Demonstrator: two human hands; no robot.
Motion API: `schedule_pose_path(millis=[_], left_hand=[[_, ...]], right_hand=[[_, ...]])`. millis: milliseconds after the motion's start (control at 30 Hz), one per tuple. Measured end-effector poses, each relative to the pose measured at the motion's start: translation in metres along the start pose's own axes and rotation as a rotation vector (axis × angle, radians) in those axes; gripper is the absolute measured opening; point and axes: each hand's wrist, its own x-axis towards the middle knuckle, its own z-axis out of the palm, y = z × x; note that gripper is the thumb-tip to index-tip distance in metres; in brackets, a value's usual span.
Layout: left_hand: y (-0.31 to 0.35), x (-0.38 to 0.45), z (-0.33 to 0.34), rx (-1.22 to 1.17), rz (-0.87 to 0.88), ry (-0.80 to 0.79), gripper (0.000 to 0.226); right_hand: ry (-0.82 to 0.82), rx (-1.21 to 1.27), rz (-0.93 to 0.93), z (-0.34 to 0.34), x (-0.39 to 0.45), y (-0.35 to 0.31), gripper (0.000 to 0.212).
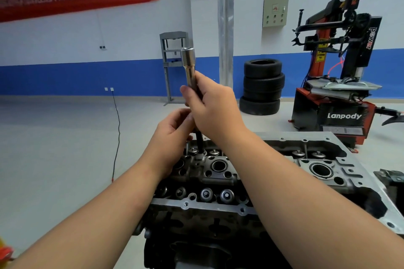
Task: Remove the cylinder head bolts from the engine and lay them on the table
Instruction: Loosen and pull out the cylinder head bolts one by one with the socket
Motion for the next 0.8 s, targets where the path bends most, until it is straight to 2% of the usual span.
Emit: schedule_pose_path(millis=[33, 100, 167, 233, 367, 533, 633, 700, 767, 800], left_hand=[[-0.0001, -0.0005, 0.0004, -0.007, -0.017, -0.025, 0.026], [0.0000, -0.0012, 0.0001, -0.007, -0.028, -0.055, 0.031], [0.0000, -0.0011, -0.0004, 0.021, -0.008, -0.040, 0.030], [0.0006, -0.0005, -0.0007, 0.020, 0.016, 0.008, 0.027], [-0.0002, -0.0001, -0.0002, 0.004, 0.017, 0.065, 0.028], [0.0010, 0.0001, -0.0003, 0.011, -0.027, -0.020, 0.028], [0.0005, 0.0005, -0.0015, 0.035, 0.016, -0.001, 0.019], [-0.0005, 0.0011, -0.0018, 0.025, 0.035, 0.019, 0.008], [-0.0003, 0.0008, -0.0008, 0.019, 0.029, 0.035, 0.011], [-0.0001, 0.0004, -0.0004, 0.019, 0.020, 0.024, 0.016]], right_hand=[[-0.033, 0.038, 0.043, -0.0003, 0.0010, -0.0015, 0.012], [-0.074, 0.109, 0.129, -0.0015, 0.0003, -0.0055, 0.047], [-0.092, 0.128, 0.132, -0.0008, -0.0009, -0.0061, 0.054], [-0.080, 0.092, 0.074, -0.0009, -0.0021, -0.0052, 0.052], [0.046, 0.001, -0.081, -0.0004, -0.0042, -0.0029, 0.032], [-0.064, 0.093, 0.095, 0.0001, -0.0018, -0.0039, 0.052], [-0.045, 0.056, 0.019, 0.0001, -0.0026, -0.0040, 0.046], [0.031, 0.029, -0.061, 0.0007, -0.0036, -0.0029, 0.035], [0.103, -0.004, -0.090, 0.0002, -0.0034, -0.0014, 0.024], [0.099, 0.001, -0.066, 0.0005, -0.0030, -0.0013, 0.025]])
